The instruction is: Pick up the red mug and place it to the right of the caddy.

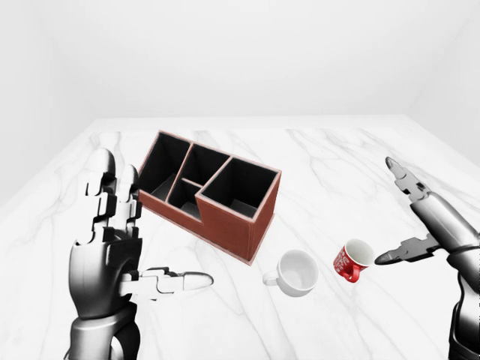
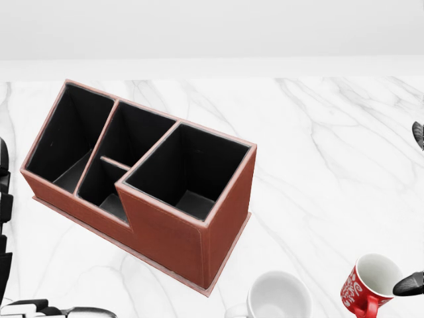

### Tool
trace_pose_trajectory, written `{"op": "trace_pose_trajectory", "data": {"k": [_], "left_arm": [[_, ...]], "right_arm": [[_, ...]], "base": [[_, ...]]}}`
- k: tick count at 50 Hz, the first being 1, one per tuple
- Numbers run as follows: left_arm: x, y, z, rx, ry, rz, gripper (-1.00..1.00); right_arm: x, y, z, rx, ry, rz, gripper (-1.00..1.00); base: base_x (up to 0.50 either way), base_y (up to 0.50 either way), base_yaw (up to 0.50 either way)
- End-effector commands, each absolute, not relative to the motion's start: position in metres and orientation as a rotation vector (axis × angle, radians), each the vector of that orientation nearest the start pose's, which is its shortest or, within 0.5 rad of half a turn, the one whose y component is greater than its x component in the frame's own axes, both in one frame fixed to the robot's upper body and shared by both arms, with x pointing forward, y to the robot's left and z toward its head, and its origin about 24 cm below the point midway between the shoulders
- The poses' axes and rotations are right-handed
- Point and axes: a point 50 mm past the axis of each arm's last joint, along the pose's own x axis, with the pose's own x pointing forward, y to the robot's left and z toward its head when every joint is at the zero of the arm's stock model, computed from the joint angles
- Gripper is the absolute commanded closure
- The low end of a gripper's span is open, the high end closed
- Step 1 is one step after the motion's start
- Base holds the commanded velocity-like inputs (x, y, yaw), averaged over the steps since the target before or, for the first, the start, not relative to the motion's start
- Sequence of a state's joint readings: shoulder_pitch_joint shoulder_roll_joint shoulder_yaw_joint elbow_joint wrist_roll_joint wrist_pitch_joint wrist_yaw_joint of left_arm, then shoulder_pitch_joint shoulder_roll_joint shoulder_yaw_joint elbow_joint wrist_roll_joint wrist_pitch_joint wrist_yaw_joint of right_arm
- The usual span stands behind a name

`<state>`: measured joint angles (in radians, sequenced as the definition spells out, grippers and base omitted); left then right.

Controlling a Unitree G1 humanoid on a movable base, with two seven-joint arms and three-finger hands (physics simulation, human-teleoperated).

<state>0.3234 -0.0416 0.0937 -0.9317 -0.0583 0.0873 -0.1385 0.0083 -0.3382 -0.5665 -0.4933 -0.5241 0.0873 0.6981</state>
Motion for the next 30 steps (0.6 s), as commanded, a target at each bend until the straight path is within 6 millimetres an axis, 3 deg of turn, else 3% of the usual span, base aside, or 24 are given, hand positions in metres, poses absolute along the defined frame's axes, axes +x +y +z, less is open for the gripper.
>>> {"op": "trace_pose_trajectory", "data": {"k": [1,17,18,19,30], "left_arm": [[0.155,0.172,0.177,0.036,-0.535,0.028,-1.0],[0.157,0.173,0.176,0.036,-0.532,0.03,-1.0],[0.161,0.173,0.16,0.024,-0.45,0.028,-1.0],[0.161,0.173,0.157,0.021,-0.436,0.028,-1.0],[0.163,0.172,0.155,0.02,-0.425,0.026,-1.0]], "right_arm": [[0.21,-0.284,0.144,-0.945,0.092,0.005,-1.0],[0.215,-0.288,0.111,-0.901,0.229,0.055,-1.0],[0.216,-0.289,0.109,-0.9,0.239,0.059,-1.0],[0.216,-0.289,0.108,-0.898,0.246,0.061,-1.0],[0.214,-0.298,0.096,-0.9,0.32,0.062,-1.0]], "base": [[0.0,0.0,0.0],[0.0,0.0,0.0],[0.0,0.0,0.0],[0.0,0.0,0.0],[0.0,0.0,0.0]]}}
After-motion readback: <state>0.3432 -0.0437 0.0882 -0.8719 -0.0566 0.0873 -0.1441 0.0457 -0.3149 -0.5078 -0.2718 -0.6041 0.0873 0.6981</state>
